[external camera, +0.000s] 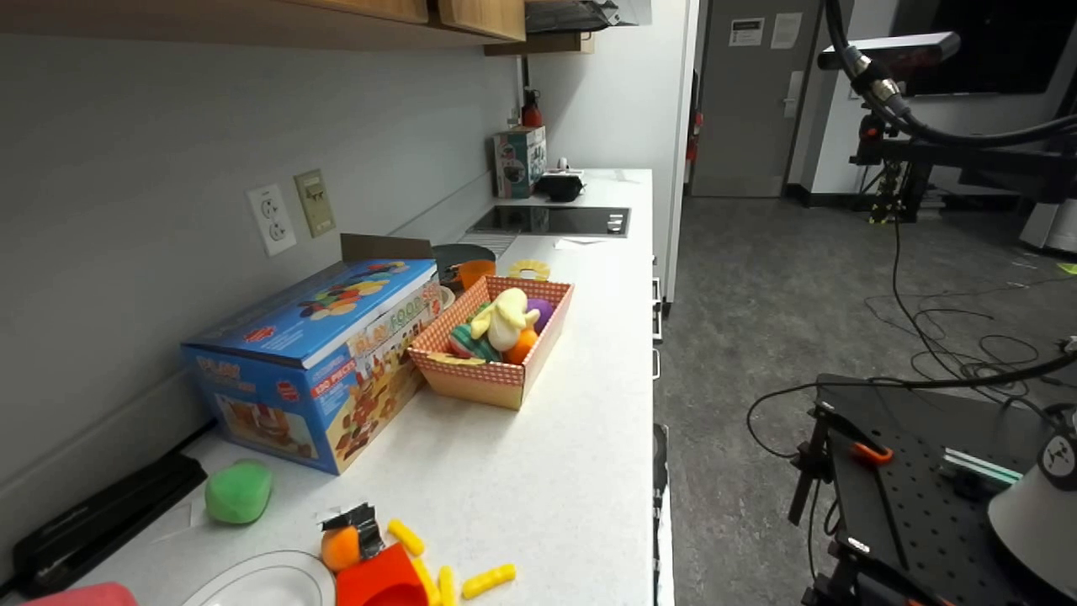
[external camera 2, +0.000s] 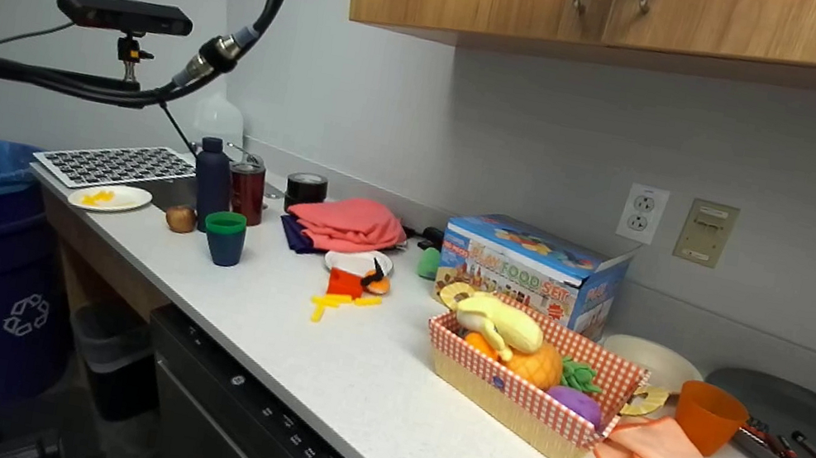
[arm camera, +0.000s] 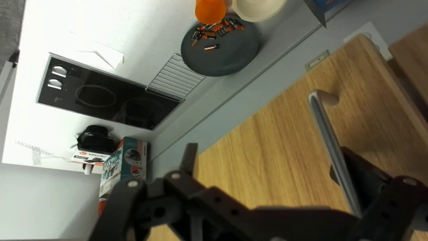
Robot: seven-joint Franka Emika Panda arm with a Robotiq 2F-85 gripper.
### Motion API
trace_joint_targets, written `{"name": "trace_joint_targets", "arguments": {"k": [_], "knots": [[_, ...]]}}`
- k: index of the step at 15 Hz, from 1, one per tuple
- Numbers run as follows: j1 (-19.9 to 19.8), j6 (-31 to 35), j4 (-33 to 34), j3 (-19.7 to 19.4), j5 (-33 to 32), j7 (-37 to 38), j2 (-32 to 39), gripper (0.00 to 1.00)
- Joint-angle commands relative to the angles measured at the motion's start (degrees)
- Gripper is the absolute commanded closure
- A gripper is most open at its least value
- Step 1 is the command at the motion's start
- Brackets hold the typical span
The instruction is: Open the top right cabinet door
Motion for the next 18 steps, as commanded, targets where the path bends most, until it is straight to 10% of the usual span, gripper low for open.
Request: {"name": "trace_joint_targets", "arguments": {"k": [1,11,18], "knots": [[-2.5,-0.8,-9.6,-2.3,-3.9,4.5,-7.9,0.00],[-9.8,6.7,-24.2,-0.1,-9.2,11.2,-21.3,0.00],[-7.5,9.4,-23.9,1.2,-3.9,7.5,-20.2,0.00]]}}
